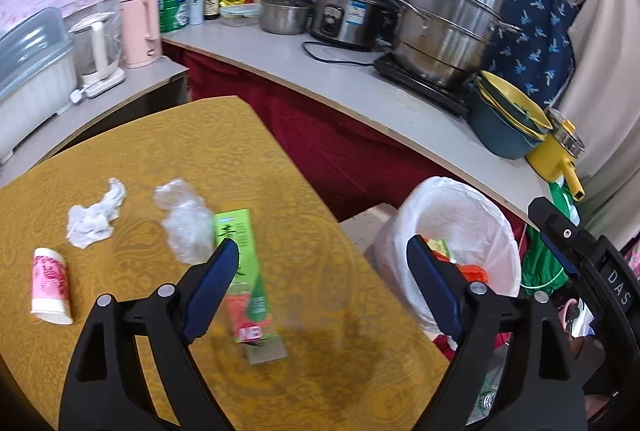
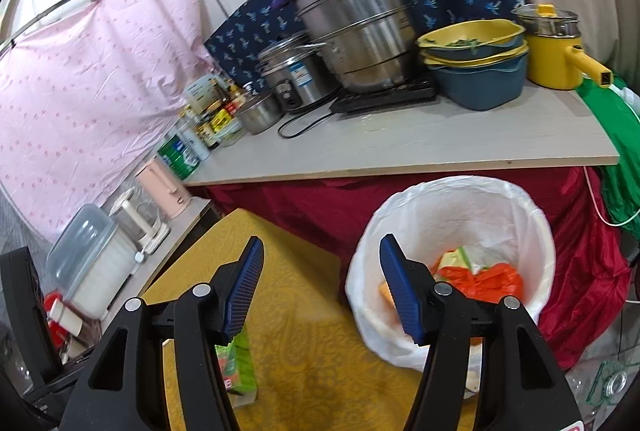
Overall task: Collect trash
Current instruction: 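Move both open tools back over the table, then grasp the white tissue with the left tool while the right tool grasps the clear plastic bag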
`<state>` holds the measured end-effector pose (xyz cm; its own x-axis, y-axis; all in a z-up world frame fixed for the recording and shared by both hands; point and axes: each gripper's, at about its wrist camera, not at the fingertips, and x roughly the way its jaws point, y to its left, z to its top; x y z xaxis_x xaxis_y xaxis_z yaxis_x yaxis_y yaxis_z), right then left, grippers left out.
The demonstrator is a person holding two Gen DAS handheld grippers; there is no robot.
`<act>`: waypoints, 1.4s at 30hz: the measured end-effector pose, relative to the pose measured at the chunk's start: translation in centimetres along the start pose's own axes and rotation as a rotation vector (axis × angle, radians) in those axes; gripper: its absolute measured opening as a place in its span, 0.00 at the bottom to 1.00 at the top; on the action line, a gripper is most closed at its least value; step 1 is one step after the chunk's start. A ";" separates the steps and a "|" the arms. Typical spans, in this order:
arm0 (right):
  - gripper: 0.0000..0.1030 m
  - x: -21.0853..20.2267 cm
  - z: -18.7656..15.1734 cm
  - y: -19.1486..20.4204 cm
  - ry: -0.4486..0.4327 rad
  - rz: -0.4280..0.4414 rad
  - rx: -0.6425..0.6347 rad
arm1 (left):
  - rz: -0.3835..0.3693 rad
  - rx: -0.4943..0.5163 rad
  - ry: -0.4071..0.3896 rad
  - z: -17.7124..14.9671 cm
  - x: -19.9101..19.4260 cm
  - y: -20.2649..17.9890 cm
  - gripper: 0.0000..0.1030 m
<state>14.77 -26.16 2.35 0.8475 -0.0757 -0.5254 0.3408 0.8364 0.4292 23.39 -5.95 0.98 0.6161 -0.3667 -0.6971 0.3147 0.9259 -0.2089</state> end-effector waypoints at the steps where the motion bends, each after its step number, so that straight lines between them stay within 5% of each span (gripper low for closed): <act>1: 0.58 0.1 -0.3 0.6 0.006 0.006 -0.009 | 0.012 -0.012 -0.003 -0.1 -0.3 0.9 0.82; 24: 0.62 7.6 -9.6 12.1 0.243 0.080 -0.184 | 0.325 -0.277 0.043 -5.5 -2.5 22.2 0.86; 33: 0.62 12.8 -12.1 16.9 0.328 0.125 -0.246 | 0.341 -0.318 0.031 -3.8 -1.3 26.1 0.86; 42: 0.62 18.8 -13.6 19.6 0.389 0.107 -0.274 | 0.322 -0.286 0.095 -0.2 6.3 26.9 0.86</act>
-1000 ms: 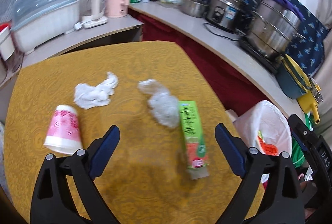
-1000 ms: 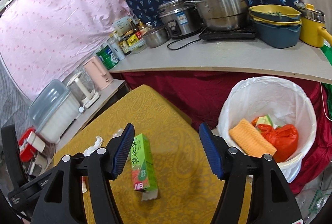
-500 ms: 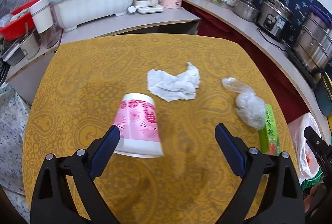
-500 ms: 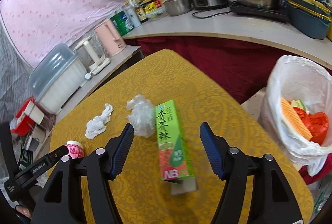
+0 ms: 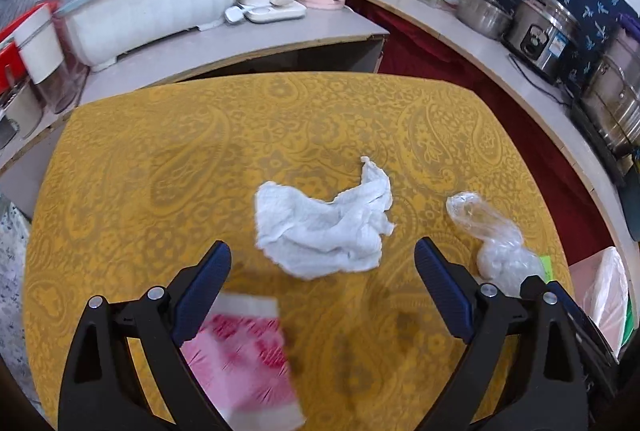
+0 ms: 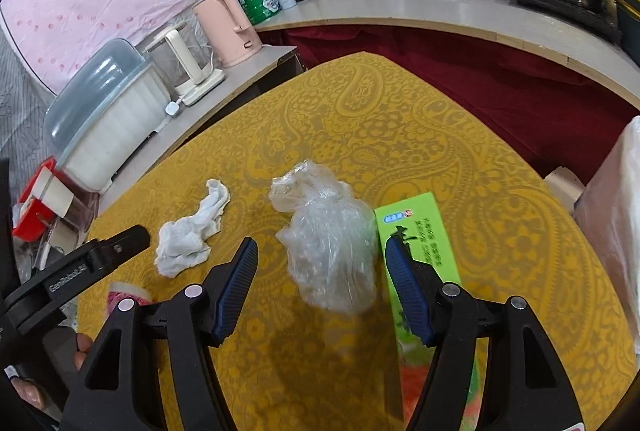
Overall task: Collect trash
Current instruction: 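Grasp the white tissue with the left tool while the right tool grasps the clear plastic bag, then carry the tissue and clear bag over the bin and open both tools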
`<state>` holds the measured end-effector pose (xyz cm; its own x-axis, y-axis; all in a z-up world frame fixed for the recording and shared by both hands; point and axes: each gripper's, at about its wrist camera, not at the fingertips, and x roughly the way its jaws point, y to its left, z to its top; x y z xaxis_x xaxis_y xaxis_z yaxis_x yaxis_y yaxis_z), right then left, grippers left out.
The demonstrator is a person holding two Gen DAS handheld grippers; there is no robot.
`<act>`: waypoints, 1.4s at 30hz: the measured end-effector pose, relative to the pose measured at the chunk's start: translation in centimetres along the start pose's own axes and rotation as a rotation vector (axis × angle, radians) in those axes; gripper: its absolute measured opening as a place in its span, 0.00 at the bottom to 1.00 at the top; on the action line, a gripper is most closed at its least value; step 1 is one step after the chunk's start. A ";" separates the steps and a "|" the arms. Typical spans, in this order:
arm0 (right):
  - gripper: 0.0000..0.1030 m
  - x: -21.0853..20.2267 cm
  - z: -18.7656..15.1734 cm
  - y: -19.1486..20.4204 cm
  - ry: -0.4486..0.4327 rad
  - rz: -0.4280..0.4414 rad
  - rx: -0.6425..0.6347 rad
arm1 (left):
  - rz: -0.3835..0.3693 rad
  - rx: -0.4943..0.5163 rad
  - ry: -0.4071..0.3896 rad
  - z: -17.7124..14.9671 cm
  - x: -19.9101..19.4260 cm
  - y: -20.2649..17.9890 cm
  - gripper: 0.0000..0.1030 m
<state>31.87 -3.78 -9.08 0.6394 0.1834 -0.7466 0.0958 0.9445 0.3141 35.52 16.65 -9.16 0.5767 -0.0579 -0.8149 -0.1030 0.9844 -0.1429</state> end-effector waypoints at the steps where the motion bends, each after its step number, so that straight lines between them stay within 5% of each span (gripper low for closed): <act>1: 0.62 0.6 0.1 0.0 0.008 -0.003 -0.001 | 0.009 0.007 0.010 0.1 0.8 -0.4 0.86; 7: 0.61 2.8 0.6 1.3 0.015 -0.015 -0.069 | 0.023 0.051 0.077 0.2 5.6 -2.1 0.82; 13: 0.46 3.8 0.3 1.7 0.016 -0.024 -0.115 | 0.052 0.127 0.070 0.0 6.1 -3.4 0.64; 16: 0.36 4.2 0.2 1.4 0.031 -0.018 -0.102 | 0.056 0.137 0.061 0.0 5.9 -3.4 0.43; 18: 0.30 4.0 0.3 1.2 0.032 -0.002 -0.090 | 0.048 0.131 0.062 0.2 5.8 -3.1 0.19; 22: 0.26 2.2 0.8 1.3 0.003 0.029 -0.081 | -0.017 0.079 0.076 0.6 4.5 -2.2 0.14; 31: 0.26 -6.3 2.9 1.1 -0.159 0.071 -0.052 | -0.106 0.078 -0.044 1.2 -4.3 -4.1 0.13; 42: 0.26 -18.0 4.0 -3.9 -0.358 0.046 0.014 | -0.223 0.182 -0.189 -0.1 -15.3 -11.5 0.13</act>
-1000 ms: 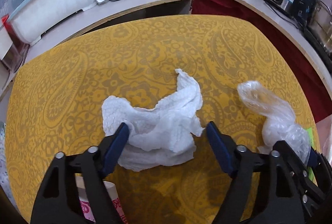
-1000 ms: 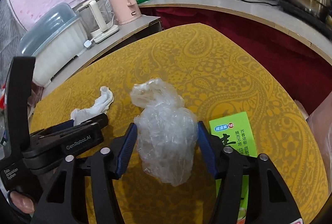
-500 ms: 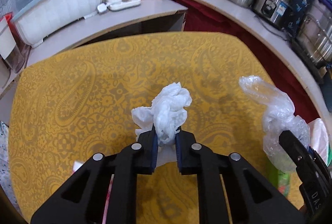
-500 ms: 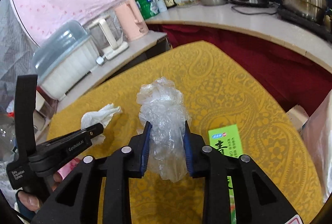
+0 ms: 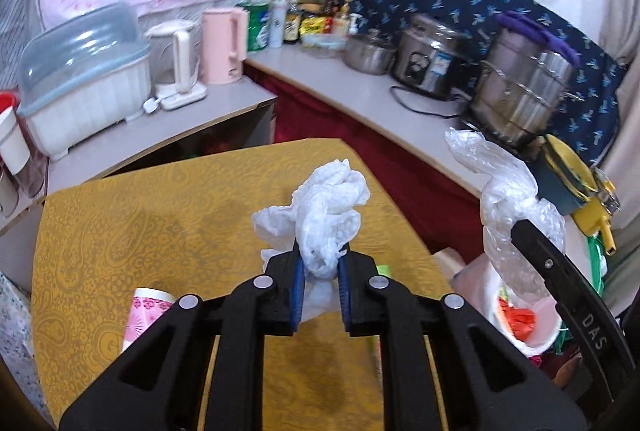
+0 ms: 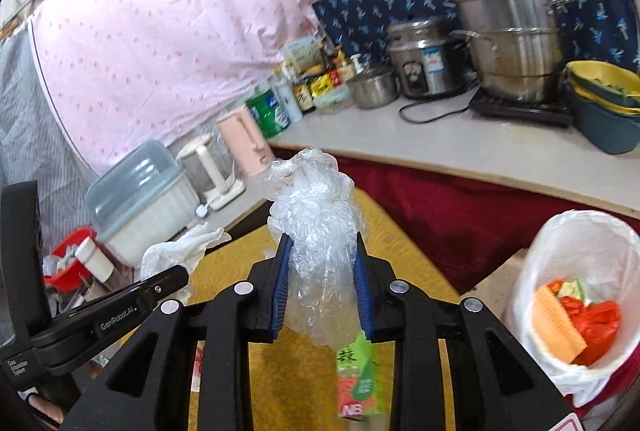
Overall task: Collect trash
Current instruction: 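Carry the tissue and clear bag over the bin and open both tools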
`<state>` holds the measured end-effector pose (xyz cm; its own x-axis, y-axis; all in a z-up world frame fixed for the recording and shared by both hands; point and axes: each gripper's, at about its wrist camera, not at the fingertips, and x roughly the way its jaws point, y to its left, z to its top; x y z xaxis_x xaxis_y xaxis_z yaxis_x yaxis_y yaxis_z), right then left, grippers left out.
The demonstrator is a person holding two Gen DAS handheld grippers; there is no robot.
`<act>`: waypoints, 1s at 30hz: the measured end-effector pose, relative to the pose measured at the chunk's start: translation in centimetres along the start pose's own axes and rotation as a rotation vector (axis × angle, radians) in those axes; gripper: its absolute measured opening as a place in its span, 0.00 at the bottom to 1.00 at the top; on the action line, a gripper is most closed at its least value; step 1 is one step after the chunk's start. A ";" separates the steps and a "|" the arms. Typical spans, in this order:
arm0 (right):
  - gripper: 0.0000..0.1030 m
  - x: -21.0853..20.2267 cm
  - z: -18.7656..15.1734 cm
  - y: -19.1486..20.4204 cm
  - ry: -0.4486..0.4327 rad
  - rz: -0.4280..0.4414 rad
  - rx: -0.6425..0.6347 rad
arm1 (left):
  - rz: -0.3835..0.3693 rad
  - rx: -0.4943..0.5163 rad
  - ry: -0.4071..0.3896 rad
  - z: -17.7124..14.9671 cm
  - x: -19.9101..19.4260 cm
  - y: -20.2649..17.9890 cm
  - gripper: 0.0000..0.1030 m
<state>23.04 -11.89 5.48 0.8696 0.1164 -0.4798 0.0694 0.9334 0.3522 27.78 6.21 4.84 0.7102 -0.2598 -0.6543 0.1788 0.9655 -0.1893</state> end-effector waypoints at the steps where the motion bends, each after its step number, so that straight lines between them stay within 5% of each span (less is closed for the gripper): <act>1: 0.26 -1.0 0.3 -0.7 -0.018 -0.009 0.008 | -0.005 0.008 -0.004 0.0 -0.3 -0.6 0.13; 15: 0.27 -10.1 0.9 -12.1 -0.130 -0.160 0.148 | -0.145 0.189 0.000 -2.5 -2.7 -14.1 0.13; 30: 0.27 -12.6 -1.6 -21.2 -0.128 -0.267 0.266 | -0.219 0.320 0.058 -5.5 -0.6 -23.5 0.13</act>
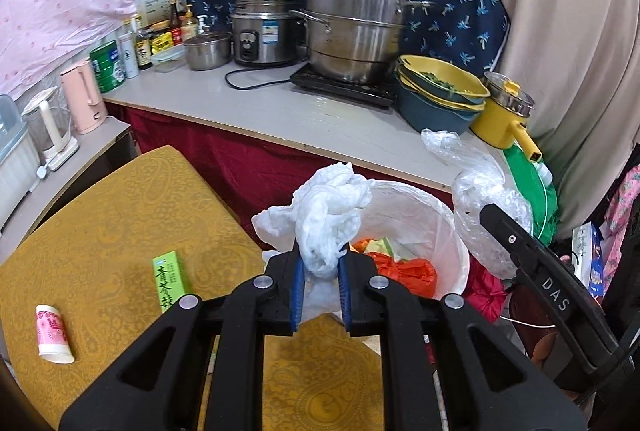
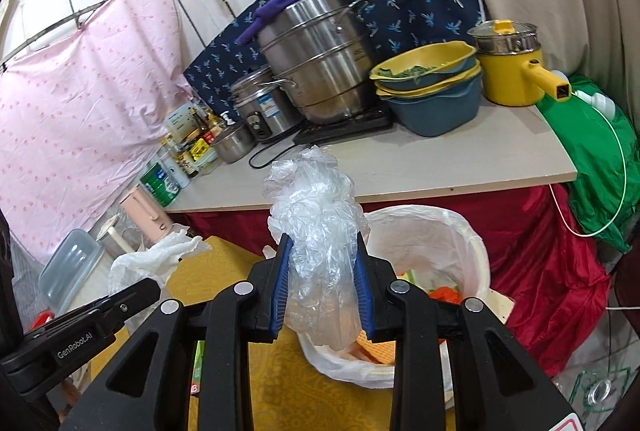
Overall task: Collect trash
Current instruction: 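Carry the tissue and clear bag over the bin and open both tools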
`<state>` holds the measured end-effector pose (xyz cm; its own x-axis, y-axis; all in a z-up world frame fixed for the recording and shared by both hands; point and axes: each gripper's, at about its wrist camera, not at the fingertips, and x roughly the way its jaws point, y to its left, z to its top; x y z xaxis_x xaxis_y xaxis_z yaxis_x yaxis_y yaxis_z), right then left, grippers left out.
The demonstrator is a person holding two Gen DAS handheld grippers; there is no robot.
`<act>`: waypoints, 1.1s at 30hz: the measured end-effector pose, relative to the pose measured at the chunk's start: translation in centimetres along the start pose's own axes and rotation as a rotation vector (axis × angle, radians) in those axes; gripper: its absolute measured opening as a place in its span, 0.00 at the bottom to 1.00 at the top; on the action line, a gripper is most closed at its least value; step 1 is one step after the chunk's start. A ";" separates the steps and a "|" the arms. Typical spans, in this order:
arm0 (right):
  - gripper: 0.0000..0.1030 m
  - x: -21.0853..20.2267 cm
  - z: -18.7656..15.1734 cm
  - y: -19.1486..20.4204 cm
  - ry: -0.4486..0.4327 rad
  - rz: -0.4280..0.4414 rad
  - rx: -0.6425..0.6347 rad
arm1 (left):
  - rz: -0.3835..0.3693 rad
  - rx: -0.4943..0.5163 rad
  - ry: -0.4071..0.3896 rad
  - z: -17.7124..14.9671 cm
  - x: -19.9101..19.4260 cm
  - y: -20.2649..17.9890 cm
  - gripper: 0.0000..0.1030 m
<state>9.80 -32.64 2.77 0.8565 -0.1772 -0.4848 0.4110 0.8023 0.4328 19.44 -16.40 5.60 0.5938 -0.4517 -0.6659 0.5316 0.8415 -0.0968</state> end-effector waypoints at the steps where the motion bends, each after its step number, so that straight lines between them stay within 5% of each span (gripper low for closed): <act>1: 0.27 0.1 0.1 -0.4 0.002 -0.004 0.005 | -0.004 0.007 0.006 0.0 0.4 -0.4 0.13; 33: 0.27 4.3 -1.1 -7.4 0.070 -0.081 0.103 | -0.055 0.093 0.146 -0.8 9.0 -6.5 0.14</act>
<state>10.09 -38.72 -3.35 0.7968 -0.1957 -0.5717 0.5108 0.7235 0.4643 20.85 -25.73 -0.39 0.4716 -0.4428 -0.7626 0.6184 0.7826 -0.0720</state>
